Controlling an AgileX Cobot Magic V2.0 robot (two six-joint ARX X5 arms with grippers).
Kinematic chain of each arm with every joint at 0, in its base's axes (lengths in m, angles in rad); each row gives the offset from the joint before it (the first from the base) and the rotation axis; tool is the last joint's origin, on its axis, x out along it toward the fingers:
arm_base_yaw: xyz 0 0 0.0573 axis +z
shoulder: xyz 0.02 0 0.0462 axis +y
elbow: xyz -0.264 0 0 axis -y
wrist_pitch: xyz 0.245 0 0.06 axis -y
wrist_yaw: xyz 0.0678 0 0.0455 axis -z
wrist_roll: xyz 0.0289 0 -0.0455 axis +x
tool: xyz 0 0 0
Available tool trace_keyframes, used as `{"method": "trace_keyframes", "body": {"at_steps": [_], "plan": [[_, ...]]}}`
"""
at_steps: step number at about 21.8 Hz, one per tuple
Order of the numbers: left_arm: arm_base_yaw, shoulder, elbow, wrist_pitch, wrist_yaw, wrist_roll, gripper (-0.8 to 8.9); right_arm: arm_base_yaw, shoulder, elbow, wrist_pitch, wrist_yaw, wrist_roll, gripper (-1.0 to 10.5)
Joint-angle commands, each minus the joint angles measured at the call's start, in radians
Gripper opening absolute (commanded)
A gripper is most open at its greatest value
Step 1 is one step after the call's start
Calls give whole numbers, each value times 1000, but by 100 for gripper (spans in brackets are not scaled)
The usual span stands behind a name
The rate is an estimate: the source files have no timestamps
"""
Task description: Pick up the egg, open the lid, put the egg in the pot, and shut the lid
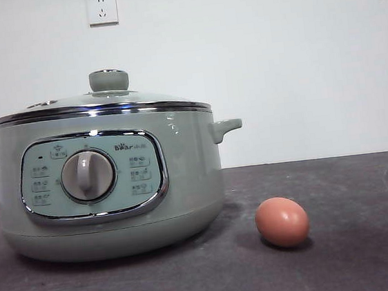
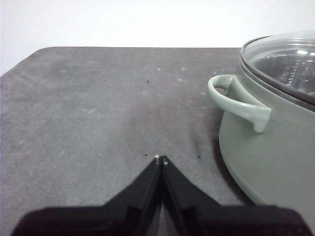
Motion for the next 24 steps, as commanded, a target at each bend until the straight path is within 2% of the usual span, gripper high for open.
{"method": "trace_keyframes", "body": {"at_steps": [1,3,8,11,20,24], "plan": [[2,-3,-15,5,8,-32,-3,0,0,-7,-16,-10,22,1],[2,-3,-15,5,26,-89,-3,0,0,-7,-16,-12,105,1],[2,-3,-15,10,108,-303,-3,0,0,-7,-14,-9,426,1],[2,-3,-15,22,141,-371,-3,0,0,-7,-14,-5,531,1],[2,-3,3,37,254,-388,-6,0,0,20,-21,-64,541,-5],[2,-3,65,-19,267,-388,-7,0,2,73,-33,-63,541,-10]]}}
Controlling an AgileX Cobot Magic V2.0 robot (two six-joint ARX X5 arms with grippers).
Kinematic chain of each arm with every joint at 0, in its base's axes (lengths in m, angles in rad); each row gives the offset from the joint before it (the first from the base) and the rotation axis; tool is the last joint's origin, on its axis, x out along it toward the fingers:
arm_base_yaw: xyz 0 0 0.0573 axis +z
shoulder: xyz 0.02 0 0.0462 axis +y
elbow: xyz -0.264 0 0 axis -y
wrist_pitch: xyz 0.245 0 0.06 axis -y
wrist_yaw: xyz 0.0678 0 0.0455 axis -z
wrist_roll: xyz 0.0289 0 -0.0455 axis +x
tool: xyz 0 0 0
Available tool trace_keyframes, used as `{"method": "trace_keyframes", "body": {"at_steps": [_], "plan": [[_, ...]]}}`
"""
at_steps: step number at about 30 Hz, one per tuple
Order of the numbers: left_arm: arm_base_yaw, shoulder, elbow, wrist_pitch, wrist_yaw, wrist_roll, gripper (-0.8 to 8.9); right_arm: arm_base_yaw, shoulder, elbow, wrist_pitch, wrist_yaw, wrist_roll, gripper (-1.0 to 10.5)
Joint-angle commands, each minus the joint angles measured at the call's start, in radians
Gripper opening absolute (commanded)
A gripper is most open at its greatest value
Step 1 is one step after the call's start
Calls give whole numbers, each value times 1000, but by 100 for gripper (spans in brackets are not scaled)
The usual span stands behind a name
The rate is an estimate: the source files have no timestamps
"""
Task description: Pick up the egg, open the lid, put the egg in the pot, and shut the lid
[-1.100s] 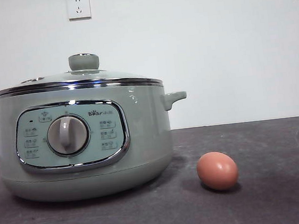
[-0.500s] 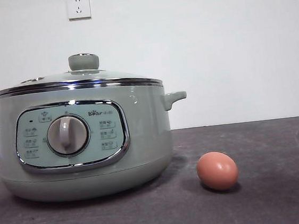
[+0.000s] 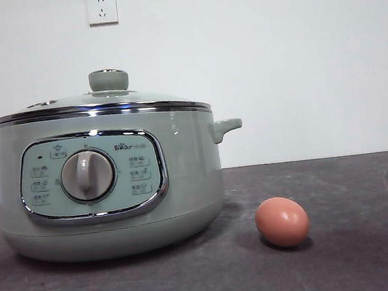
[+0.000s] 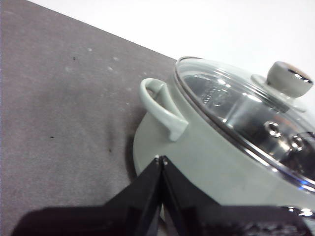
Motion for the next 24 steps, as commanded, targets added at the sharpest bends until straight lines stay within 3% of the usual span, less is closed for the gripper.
{"method": "trace_keyframes", "body": {"at_steps": [1,6,12,18,24], "plan": [[2,-2,64,-39,5,-5,-7,0,3,56,4,0,9,-10],[2,23,187,-120,7,5,-7,0,58,169,-17,-2,-27,-10],[2,93,327,-129,37,5,-7,0,193,356,-105,-2,-140,-9],[2,231,480,-157,135,58,-7,0,357,554,-196,-4,-215,-8],[2,401,645,-249,264,116,-4,0,519,736,-301,-141,-329,-1]]}}
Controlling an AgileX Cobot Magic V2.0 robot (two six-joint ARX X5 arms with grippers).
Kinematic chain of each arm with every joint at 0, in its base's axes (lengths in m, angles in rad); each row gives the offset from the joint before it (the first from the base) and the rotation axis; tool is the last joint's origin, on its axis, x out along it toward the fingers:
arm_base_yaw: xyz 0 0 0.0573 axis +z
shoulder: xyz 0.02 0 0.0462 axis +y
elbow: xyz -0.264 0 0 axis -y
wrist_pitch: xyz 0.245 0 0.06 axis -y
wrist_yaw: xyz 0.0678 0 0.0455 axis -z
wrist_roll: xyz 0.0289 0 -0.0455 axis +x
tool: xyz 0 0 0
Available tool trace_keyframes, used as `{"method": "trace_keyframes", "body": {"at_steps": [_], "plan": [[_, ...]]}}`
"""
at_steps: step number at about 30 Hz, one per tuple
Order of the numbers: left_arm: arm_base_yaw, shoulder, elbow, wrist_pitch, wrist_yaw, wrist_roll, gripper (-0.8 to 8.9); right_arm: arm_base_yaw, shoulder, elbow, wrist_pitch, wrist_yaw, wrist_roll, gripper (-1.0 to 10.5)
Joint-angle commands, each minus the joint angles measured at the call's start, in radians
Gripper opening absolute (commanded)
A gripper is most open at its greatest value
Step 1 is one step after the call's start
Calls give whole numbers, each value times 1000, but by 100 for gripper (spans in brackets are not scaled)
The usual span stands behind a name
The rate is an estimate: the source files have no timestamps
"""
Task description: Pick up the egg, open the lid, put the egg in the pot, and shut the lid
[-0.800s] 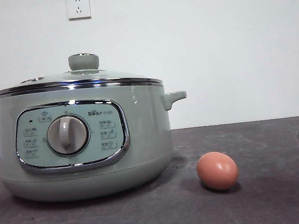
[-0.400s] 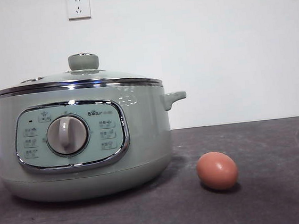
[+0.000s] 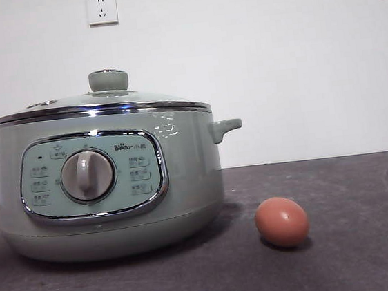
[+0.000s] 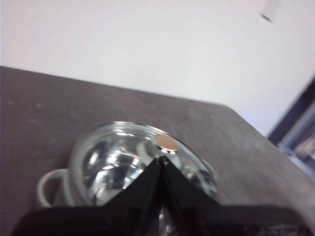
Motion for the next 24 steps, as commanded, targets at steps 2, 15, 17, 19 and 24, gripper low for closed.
{"method": "trace_keyframes", "body": {"at_steps": [2,15,17,19,24], "plan": [[1,95,89,-58,68,74,-3,0,95,95,-64,-119,-97,0],[-1,217,190,-83,134,106,347,42,285,159,-127,-248,-143,378],[-1,217,190,-77,135,105,347,65,303,160,-121,-239,-143,377],[-2,217,190,-73,134,104,346,102,327,168,-124,-196,-138,377],[-2,222,190,-72,132,102,346,267,424,212,-165,3,-144,377]]}}
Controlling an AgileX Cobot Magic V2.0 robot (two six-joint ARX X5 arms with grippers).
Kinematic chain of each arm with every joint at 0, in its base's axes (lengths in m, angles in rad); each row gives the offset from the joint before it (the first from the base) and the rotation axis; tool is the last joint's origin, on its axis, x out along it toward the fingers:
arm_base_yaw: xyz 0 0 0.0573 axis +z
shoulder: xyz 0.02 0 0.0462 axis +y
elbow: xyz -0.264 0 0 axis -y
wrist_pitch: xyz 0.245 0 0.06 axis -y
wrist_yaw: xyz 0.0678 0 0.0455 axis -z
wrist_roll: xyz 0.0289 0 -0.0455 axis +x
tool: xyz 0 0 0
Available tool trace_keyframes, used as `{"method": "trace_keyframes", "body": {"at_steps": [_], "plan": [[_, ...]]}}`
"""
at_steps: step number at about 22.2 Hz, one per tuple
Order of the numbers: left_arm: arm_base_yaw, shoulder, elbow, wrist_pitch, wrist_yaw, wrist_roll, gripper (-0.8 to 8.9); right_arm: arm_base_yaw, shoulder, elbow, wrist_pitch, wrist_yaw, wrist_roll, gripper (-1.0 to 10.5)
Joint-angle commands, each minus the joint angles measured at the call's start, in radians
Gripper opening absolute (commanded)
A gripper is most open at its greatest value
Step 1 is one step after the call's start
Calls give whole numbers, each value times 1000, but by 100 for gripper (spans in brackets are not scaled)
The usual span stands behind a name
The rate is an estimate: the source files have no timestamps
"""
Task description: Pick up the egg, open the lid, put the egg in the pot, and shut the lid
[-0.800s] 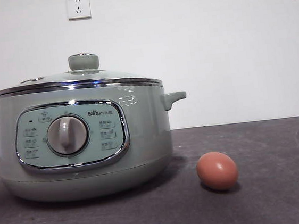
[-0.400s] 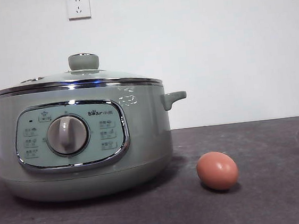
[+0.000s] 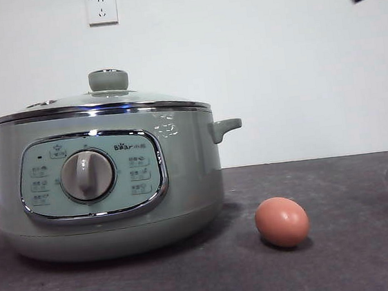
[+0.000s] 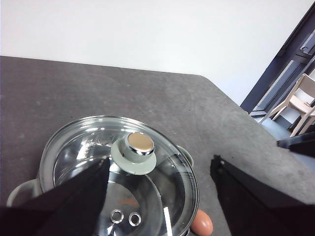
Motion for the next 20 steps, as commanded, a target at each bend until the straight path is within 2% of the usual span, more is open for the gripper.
{"method": "trace_keyframes", "body": {"at_steps": [1,6,8,14,20], "plan": [[-2,5,3,10,0,11,346,113,63,28,-21,131,-12,377],[-2,19,3,10,-2,11,346,316,224,36,-50,319,-5,379],[-2,24,3,12,-3,12,346,360,300,36,-68,365,10,380],[-2,30,3,13,-3,12,346,368,496,36,-59,364,35,380],[-2,30,3,13,-9,12,346,368,646,36,62,364,45,379]]}}
